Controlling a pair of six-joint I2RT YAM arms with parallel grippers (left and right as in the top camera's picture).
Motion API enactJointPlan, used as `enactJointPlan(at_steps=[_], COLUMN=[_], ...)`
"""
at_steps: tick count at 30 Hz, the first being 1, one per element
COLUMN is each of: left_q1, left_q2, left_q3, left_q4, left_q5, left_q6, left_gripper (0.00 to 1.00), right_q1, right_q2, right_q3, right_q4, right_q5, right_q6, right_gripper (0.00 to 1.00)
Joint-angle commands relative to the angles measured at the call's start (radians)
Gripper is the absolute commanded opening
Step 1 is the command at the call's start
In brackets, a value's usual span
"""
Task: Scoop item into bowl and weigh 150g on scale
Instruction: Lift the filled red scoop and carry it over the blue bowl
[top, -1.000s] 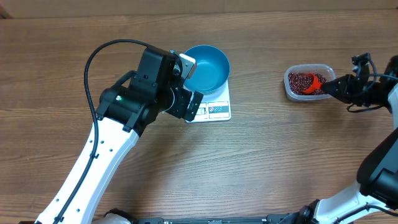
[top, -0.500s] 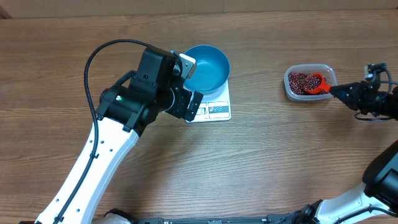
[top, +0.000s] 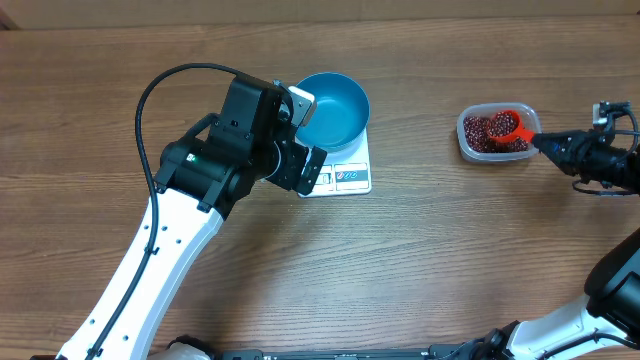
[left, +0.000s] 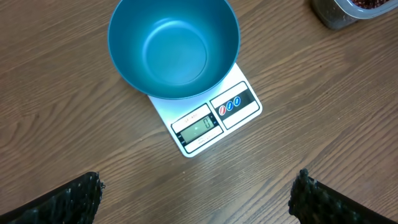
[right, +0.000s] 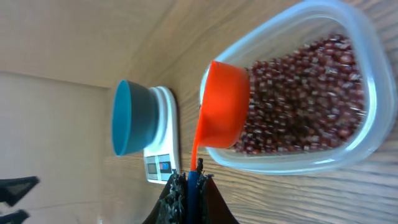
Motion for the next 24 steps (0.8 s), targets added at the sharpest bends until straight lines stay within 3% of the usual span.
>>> enactJointPlan(at_steps=[1, 12, 24], left_q1=[0.004, 0.004, 0.004], left_q2=[0.006, 0.006, 0.006], left_q3=[0.008, 0.008, 0.008], left_q4=[0.002, 0.002, 0.002], left_q5=[0.014, 0.014, 0.014], left_q6=[0.019, 0.019, 0.019], left_gripper=[1.00, 1.00, 1.00], right_q1=[-0.003, 0.037, 0.266], right_q2=[0.005, -0.008, -0.073], right_q3=[-0.002, 0.000, 0.051], right_q4=[-0.006, -0.077, -0.071], right_q5=[-0.106, -0.127, -0.138], right_q6=[-0.001, -0.005, 0.030], right_gripper=[0.04, 0.04, 0.04])
